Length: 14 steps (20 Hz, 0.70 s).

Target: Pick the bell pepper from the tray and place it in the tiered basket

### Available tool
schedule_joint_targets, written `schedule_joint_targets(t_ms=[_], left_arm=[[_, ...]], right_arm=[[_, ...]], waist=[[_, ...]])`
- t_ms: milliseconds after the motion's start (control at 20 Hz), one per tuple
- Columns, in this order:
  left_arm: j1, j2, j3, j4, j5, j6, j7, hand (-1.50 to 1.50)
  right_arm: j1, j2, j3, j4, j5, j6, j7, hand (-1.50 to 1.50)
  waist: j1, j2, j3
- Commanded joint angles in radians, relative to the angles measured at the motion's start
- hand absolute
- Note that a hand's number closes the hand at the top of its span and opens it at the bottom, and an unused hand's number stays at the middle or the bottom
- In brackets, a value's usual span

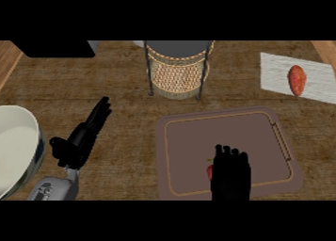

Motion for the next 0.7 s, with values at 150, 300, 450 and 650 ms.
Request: schedule_joint_targets(t_ms=[150,300,450,650], left_arm=[[-0.015,-0.036,0.027,0.029,-0.028,-0.016,0.003,0.00],[-0.062,0.005,0.095,0.162,0.000,-0.095,-0.100,0.00],[-0.002,-0.036,0.048,-0.007,-0.049,-0.039,0.002,0.00],[0.014,-0.013,0.045,-0.015,-0.027,-0.054,0.000,0.00]], right_arm=[[0.021,-0.001,0.032,-0.006,0.053,-0.107,-0.056,1.50],[-0.059,0.043,0.002,0.107,0.061,-0.151,-0.073,1.50],[-0.002,0.003,0.001,0.127,0.079,-0.217,-0.116,1.50],[-0.076,-0.255,-0.378,0.073,-0.295,-0.125,-0.431,1.50]], waist=[[-0.001,0.000,0.000],[-0.002,0.003,0.000],[0.001,0.001,0.000],[0.007,0.006,0.003]])
